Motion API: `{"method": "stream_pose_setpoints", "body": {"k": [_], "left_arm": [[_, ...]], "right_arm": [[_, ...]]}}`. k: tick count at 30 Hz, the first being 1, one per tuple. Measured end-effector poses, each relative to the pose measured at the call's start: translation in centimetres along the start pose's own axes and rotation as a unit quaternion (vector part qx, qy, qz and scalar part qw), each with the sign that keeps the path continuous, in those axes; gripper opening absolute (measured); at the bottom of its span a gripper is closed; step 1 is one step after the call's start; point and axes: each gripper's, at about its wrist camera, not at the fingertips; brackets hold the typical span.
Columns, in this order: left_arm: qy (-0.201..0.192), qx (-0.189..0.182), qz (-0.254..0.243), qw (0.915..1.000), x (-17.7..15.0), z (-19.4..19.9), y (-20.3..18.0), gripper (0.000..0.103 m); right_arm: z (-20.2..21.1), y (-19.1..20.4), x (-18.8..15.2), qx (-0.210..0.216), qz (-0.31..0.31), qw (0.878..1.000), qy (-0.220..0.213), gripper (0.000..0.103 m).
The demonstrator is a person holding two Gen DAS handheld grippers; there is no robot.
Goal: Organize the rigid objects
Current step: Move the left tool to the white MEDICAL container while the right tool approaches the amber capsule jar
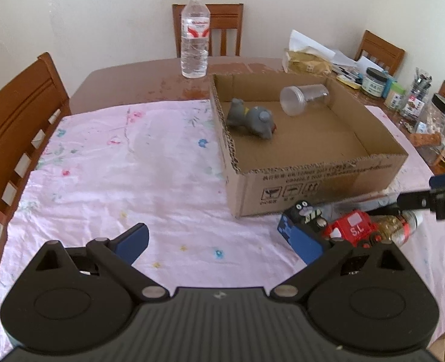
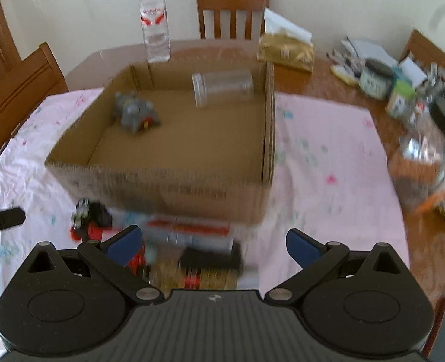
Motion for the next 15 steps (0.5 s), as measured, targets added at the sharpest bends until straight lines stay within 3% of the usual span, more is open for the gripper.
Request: {"method": "stream_pose_setpoints", "body": {"k": [7, 15], "left_arm": [[0.001, -0.048, -0.011, 0.9988, -0.9, -0.2, -0.3, 0.1], [0.008, -0.046, -0.032, 0.9984, -1.9, 0.1, -2.1, 0.1]], "right_arm": [[-0.9, 0.8, -2.3, -0.009, -0.008, 1.0, 0.023, 0.103], [-2.7, 0.6, -2.4, -0.006, 0.012, 0.999, 0.035, 0.103]]}}
Point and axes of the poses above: each gripper's, at about its wrist camera, not at the fingertips, and z roughly against the way its jaws point, y to its left, x to its top
